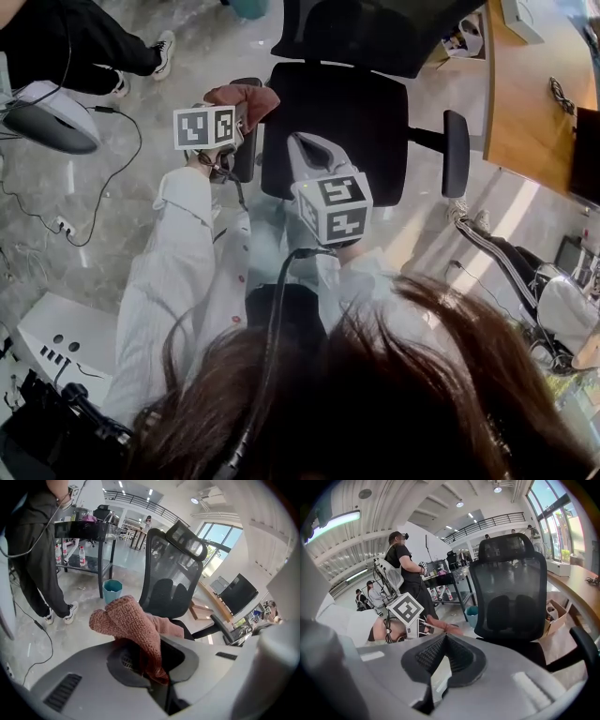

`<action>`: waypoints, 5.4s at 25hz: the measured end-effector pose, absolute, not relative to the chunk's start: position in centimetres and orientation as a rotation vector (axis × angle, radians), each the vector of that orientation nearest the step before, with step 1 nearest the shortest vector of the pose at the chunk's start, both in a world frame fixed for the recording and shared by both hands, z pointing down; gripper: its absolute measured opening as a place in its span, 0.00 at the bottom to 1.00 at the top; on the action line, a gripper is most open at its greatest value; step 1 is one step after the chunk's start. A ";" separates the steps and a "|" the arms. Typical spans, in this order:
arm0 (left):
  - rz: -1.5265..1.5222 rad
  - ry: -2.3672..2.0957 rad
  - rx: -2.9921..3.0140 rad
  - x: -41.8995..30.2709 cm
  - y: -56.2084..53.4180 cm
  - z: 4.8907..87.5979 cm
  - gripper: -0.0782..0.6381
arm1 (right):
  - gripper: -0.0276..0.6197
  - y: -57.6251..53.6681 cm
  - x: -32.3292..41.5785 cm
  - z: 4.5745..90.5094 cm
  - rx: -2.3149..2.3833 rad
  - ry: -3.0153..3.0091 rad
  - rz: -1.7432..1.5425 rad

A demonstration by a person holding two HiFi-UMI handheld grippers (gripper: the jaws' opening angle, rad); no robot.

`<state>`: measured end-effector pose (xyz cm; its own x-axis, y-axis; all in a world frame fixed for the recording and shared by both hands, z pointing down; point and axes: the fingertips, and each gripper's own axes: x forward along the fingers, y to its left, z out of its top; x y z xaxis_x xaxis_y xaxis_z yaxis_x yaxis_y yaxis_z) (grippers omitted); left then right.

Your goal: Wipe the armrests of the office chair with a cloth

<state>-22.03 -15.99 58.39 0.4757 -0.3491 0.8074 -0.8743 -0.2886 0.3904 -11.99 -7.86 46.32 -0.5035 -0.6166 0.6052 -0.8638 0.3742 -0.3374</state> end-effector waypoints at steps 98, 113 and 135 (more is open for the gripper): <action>0.457 -0.764 2.223 -17.6 -7.4 40.6 0.17 | 0.05 -3.3 -5.2 40.8 1.726 -2.142 0.928; 0.497 -0.703 2.305 -2.9 -4.5 39.9 0.17 | 0.05 3.9 14.7 41.0 2.004 -1.983 0.925; 0.349 -0.806 2.145 22.9 3.0 41.0 0.17 | 0.05 12.2 32.2 42.6 1.559 -2.187 0.968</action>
<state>22.89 2.99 41.05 0.7586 -0.4303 0.4893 -0.6512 -0.4762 0.5909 32.22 12.24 42.56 -0.3749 -0.7239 0.5792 -0.9155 0.1905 -0.3545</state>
